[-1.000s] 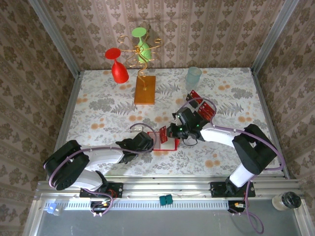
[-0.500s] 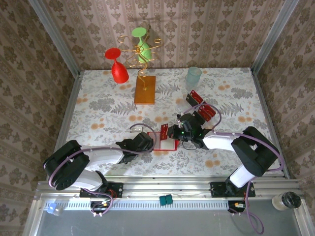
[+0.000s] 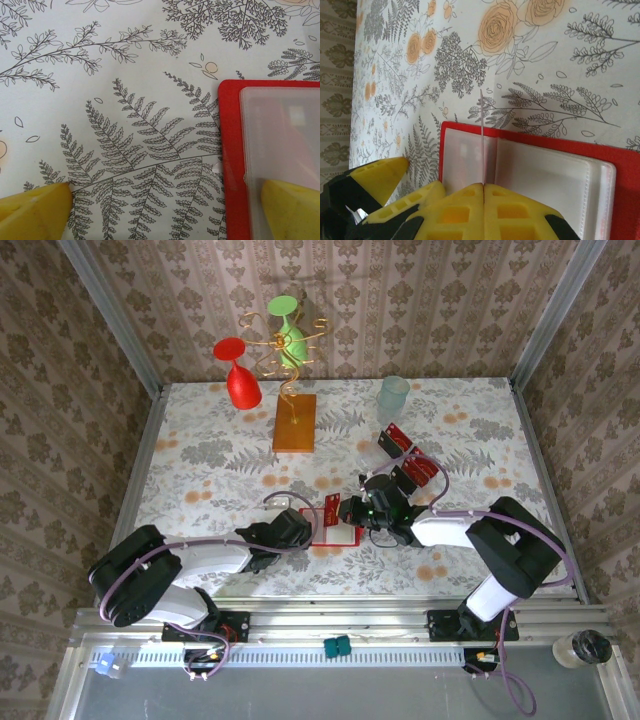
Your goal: Put the credit cards into the card holder
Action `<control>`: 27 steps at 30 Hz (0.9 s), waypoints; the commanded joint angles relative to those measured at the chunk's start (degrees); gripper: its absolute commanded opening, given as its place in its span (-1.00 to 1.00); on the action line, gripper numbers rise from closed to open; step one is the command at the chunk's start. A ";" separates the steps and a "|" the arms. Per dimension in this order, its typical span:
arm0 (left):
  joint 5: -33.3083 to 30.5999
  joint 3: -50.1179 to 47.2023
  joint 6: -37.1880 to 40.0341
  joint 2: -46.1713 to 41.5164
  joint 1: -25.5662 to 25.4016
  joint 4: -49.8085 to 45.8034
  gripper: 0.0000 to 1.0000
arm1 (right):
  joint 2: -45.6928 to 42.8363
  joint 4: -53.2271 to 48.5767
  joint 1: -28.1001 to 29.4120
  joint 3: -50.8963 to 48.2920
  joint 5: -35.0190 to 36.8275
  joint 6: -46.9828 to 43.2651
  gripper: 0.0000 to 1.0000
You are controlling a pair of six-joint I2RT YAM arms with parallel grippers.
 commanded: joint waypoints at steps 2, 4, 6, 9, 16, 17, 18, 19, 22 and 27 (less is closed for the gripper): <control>1.00 -1.52 -1.99 1.48 -0.43 -4.00 0.96 | 0.50 1.07 0.39 -1.59 1.77 0.95 -1.00; 0.98 -1.52 -1.96 1.47 -0.47 -3.99 0.96 | 0.30 1.23 0.48 -2.10 2.07 1.06 -1.00; 1.02 -1.52 -1.95 1.48 -0.52 -3.99 0.96 | 0.00 1.32 0.52 -2.52 2.30 1.09 -1.00; 1.02 -1.52 -1.98 1.47 -0.55 -3.98 0.96 | -0.57 1.30 0.63 -3.26 2.84 1.16 -1.00; 0.94 -1.43 -2.02 1.23 -0.59 -4.23 0.96 | -1.05 1.34 0.64 -4.14 3.07 1.15 -1.00; 0.90 -1.43 -1.99 1.21 -0.63 -4.26 0.96 | -1.06 1.25 0.71 -4.23 3.12 1.22 -1.00; 0.85 -1.43 -2.01 1.12 -0.63 -4.25 0.96 | -1.14 1.24 0.69 -4.24 3.07 1.23 -1.00; 0.83 -1.33 -2.00 1.18 -0.59 -4.25 0.96 | -1.07 1.32 0.72 -4.33 2.94 1.14 -1.00; 0.80 -1.25 -1.88 1.13 -0.59 -4.50 0.97 | -0.89 1.15 1.07 -4.16 2.66 0.87 -1.00; 0.73 -1.08 -1.85 1.13 -0.58 -4.58 0.97 | -0.27 1.06 1.75 -4.00 2.08 0.75 -1.00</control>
